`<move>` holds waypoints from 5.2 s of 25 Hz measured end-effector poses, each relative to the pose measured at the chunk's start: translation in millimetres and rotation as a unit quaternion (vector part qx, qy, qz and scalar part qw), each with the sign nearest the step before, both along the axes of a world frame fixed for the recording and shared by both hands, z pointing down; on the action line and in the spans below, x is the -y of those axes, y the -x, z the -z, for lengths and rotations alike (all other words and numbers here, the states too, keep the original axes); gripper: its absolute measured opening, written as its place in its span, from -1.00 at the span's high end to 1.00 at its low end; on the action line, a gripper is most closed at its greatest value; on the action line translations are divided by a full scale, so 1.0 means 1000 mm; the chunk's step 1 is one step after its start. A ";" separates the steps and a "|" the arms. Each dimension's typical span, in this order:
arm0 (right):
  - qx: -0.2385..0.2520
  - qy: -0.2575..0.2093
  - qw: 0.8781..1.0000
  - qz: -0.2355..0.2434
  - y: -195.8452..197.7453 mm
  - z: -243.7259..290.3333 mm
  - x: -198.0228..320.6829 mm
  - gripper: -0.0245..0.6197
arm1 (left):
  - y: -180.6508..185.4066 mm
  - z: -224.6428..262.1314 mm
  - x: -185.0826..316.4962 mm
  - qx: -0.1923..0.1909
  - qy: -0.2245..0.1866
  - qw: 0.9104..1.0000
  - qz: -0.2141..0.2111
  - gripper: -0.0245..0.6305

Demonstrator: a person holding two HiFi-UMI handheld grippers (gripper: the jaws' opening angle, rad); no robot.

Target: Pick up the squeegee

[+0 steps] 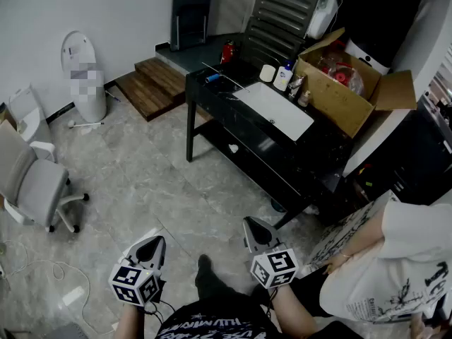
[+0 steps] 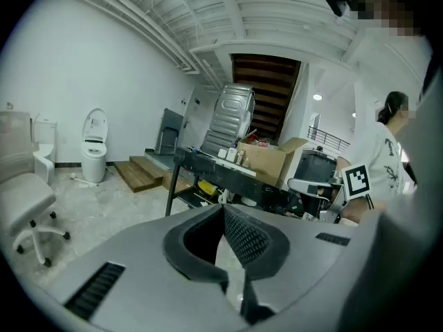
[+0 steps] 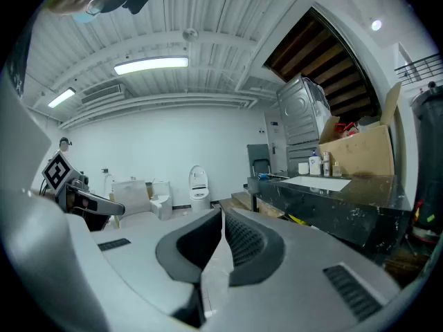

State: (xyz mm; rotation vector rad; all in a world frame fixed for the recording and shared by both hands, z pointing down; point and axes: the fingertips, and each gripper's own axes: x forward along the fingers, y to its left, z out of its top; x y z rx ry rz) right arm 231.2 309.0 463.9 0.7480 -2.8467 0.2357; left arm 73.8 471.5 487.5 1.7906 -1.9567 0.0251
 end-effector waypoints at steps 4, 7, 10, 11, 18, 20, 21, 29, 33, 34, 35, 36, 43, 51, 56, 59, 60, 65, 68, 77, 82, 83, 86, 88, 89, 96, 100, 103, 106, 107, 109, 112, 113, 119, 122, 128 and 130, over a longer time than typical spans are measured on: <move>0.000 -0.005 1.000 0.001 0.016 0.004 0.018 0.78 | 0.020 0.007 0.018 0.005 -0.005 1.000 0.002 0.86; 0.002 -0.007 1.000 0.001 0.030 0.004 0.036 0.78 | 0.034 0.005 0.033 0.007 -0.002 1.000 0.003 0.86; 0.004 0.000 1.000 -0.006 0.041 -0.002 0.059 0.78 | 0.046 -0.001 0.051 0.004 0.007 1.000 0.001 0.86; 0.005 0.004 1.000 -0.008 0.046 -0.004 0.068 0.78 | 0.050 -0.003 0.059 0.002 0.011 1.000 0.000 0.86; 0.030 -0.001 1.000 -0.008 0.084 0.008 0.130 0.77 | 0.075 0.002 0.122 -0.005 0.010 1.000 -0.002 0.86; 0.033 -0.009 0.999 -0.002 0.093 0.016 0.150 0.77 | 0.084 0.009 0.147 -0.001 0.005 1.000 -0.003 0.86; 0.033 -0.013 0.999 0.000 0.096 0.019 0.161 0.77 | 0.088 0.012 0.161 0.002 0.002 1.000 -0.004 0.86; 0.025 0.000 1.000 -0.001 0.105 0.002 0.250 0.77 | 0.100 0.009 0.255 0.013 -0.001 1.000 -0.007 0.86; 0.020 0.009 1.000 0.003 0.111 -0.003 0.277 0.77 | 0.108 0.007 0.282 0.007 0.011 1.000 -0.003 0.86; 0.021 0.012 1.000 0.001 0.112 -0.004 0.283 0.77 | 0.110 0.006 0.289 0.006 0.015 1.000 -0.004 0.86; 0.022 0.014 1.000 -0.003 0.112 -0.004 0.290 0.77 | 0.112 0.005 0.297 0.005 0.018 1.000 -0.005 0.86; 0.025 0.016 1.000 -0.006 0.113 -0.005 0.297 0.77 | 0.115 0.004 0.306 0.004 0.020 1.000 -0.006 0.86; 0.029 0.018 0.999 -0.040 0.117 -0.014 0.343 0.77 | 0.133 -0.007 0.370 0.006 0.024 0.999 -0.037 0.86; 0.022 0.015 0.998 -0.061 0.179 -0.018 0.415 0.77 | 0.207 -0.015 0.469 0.008 0.018 0.997 -0.078 0.86; 0.008 0.023 0.997 -0.076 0.240 -0.023 0.474 0.77 | 0.266 -0.011 0.547 0.012 0.017 0.993 -0.112 0.86; 0.004 0.032 0.995 -0.095 0.270 -0.024 0.510 0.77 | 0.296 -0.011 0.591 0.009 0.024 0.990 -0.136 0.86; 0.005 0.036 0.994 -0.100 0.279 -0.023 0.521 0.77 | 0.306 -0.010 0.604 0.008 0.026 0.989 -0.143 0.86; 0.006 0.042 0.991 -0.129 0.315 -0.021 0.571 0.77 | 0.350 -0.010 0.669 0.007 0.038 0.986 -0.163 0.86; 0.002 0.044 0.988 -0.149 0.326 -0.023 0.596 0.77 | 0.365 -0.013 0.706 0.012 0.047 0.982 -0.181 0.86; -0.007 0.044 0.979 -0.197 0.342 -0.024 0.657 0.77 | 0.387 -0.007 0.816 0.051 0.062 0.974 -0.212 0.85; -0.013 0.048 0.975 -0.215 0.348 -0.027 0.680 0.77 | 0.381 -0.014 0.865 0.043 0.081 0.965 -0.244 0.46; -0.014 0.048 0.975 -0.218 0.348 -0.027 0.684 0.77 | 0.379 -0.017 0.874 0.043 0.085 0.964 -0.248 0.34; -0.015 0.051 0.972 -0.230 0.345 -0.030 0.694 0.77 | 0.375 -0.027 0.898 0.061 0.108 0.959 -0.256 0.16; -0.015 0.055 0.970 -0.238 0.342 -0.033 0.700 0.77 | 0.372 -0.036 0.910 0.073 0.129 0.953 -0.265 0.07; -0.016 0.057 0.969 -0.242 0.341 -0.034 0.703 0.77 | 0.370 -0.039 0.916 0.076 0.135 0.951 -0.268 0.05; -0.015 0.063 0.963 -0.260 0.335 -0.038 0.716 0.77 | 0.365 -0.057 0.946 0.096 0.161 0.944 -0.273 0.02; -0.012 0.066 0.961 -0.268 0.332 -0.041 0.722 0.77 | 0.365 -0.073 0.951 0.085 0.204 0.939 -0.264 0.02; -0.009 0.068 0.960 -0.272 0.331 -0.042 0.726 0.77 | 0.364 -0.085 0.954 0.091 0.226 0.934 -0.262 0.04; -0.006 0.069 0.960 -0.273 0.330 -0.041 0.727 0.77 | 0.365 -0.090 0.954 0.108 0.232 0.934 -0.251 0.22; -0.005 0.070 0.960 -0.272 0.331 -0.041 0.727 0.77 | 0.365 -0.091 0.953 0.115 0.231 0.934 -0.249 0.25; -0.004 0.070 0.960 -0.271 0.330 -0.040 0.726 0.77 | 0.363 -0.091 0.952 0.125 0.230 0.932 -0.249 0.36; -0.002 0.071 0.959 -0.275 0.324 -0.039 0.723 0.77 | 0.361 -0.091 0.952 0.143 0.223 0.931 -0.250 0.48; -0.001 0.071 0.958 -0.278 0.321 -0.039 0.722 0.77 | 0.361 -0.091 0.951 0.142 0.222 0.932 -0.248 0.48; 0.001 0.071 0.955 -0.289 0.303 -0.038 0.712 0.77 | 0.359 -0.083 0.951 0.144 0.205 0.940 -0.232 0.50; 0.004 0.067 0.954 -0.293 0.293 -0.032 0.707 0.77 | 0.354 -0.071 0.949 0.146 0.192 0.942 -0.233 0.50; 0.012 0.055 0.955 -0.293 0.279 -0.021 0.696 0.77 | 0.344 -0.044 0.937 0.144 0.161 0.949 -0.229 0.50; 0.014 0.050 0.956 -0.289 0.277 -0.017 0.691 0.77 | 0.343 -0.036 0.929 0.142 0.154 0.951 -0.226 0.50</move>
